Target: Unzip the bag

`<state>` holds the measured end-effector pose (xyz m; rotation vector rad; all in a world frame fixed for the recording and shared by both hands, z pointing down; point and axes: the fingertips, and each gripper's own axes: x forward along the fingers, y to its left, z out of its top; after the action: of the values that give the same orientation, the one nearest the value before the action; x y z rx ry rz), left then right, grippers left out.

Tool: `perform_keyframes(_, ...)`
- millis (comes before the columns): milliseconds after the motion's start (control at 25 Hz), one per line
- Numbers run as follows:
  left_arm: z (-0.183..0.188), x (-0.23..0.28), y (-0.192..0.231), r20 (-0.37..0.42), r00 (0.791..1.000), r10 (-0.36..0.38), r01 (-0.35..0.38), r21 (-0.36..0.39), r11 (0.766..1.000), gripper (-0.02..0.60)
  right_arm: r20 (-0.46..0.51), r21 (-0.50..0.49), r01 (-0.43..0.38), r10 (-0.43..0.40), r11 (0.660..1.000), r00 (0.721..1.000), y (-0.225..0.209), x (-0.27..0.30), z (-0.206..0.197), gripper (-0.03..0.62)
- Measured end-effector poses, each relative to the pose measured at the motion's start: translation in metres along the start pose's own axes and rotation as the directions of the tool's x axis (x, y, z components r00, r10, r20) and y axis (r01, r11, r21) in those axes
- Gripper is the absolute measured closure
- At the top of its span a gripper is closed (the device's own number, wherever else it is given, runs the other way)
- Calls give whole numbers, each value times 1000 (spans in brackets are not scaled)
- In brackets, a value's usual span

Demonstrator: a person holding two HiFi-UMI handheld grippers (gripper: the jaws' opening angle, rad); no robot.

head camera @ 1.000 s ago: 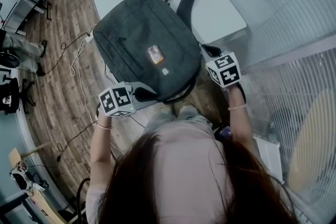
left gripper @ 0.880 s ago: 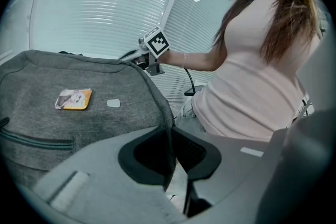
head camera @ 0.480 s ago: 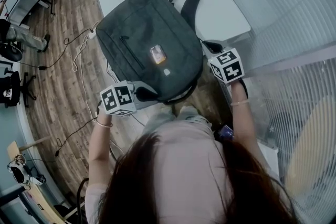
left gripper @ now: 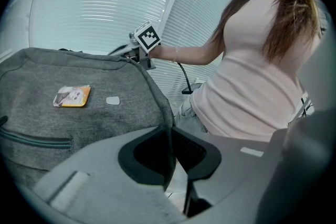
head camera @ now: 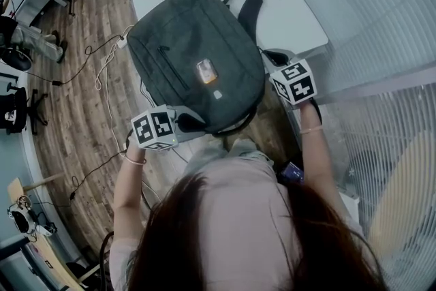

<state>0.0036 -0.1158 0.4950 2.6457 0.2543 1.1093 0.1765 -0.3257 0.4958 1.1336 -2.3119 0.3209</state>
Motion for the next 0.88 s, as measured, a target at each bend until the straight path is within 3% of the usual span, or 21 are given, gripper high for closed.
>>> perform_keyframes(880,0,5,-1,-23,999,-26,25,-17,1000,529,-5,-51,-14,13,999,1000,-10,20,18,582)
